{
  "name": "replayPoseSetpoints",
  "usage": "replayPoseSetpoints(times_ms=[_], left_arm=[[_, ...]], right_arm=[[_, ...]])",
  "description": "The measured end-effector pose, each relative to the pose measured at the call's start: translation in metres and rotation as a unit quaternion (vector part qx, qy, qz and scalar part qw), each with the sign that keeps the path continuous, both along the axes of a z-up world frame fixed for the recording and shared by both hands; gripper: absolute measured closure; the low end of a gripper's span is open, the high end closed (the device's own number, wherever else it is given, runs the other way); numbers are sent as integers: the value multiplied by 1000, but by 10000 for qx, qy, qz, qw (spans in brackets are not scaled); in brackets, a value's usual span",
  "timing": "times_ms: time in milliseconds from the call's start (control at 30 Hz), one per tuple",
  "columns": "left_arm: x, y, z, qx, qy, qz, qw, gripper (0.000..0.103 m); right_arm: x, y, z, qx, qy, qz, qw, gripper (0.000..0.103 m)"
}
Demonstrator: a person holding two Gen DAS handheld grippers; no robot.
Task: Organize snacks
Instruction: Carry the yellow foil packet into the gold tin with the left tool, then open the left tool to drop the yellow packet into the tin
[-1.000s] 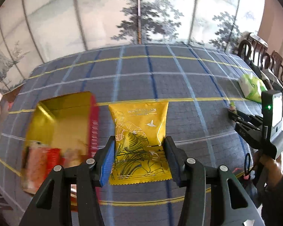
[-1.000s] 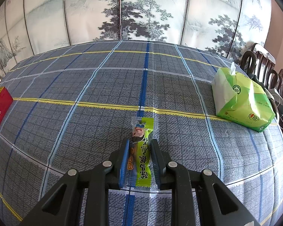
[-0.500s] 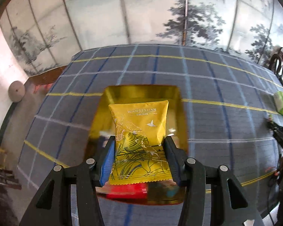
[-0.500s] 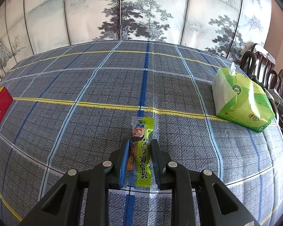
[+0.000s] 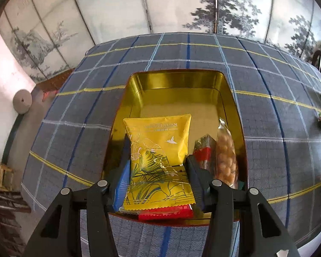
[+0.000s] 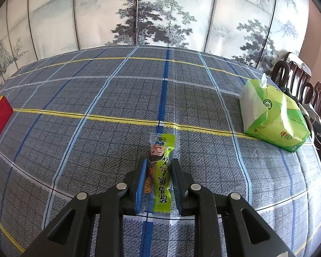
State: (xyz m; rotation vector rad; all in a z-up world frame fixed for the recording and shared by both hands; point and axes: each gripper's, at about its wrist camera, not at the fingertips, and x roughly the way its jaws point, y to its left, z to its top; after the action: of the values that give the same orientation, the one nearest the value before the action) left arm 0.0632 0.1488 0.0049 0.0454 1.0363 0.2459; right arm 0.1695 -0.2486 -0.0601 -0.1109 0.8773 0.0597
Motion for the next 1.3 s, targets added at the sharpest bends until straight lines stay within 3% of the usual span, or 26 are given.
replayPoseSetpoints(times_ms=[733, 1300], left_arm=[[-5, -23, -7, 336, 46, -263, 9991, 52], [-15, -23, 13, 328, -251, -213, 9989, 33]], right_arm=[[-1, 6, -1, -171, -26, -6, 9998, 80], [-2, 8, 0, -271, -41, -8, 9996, 80]])
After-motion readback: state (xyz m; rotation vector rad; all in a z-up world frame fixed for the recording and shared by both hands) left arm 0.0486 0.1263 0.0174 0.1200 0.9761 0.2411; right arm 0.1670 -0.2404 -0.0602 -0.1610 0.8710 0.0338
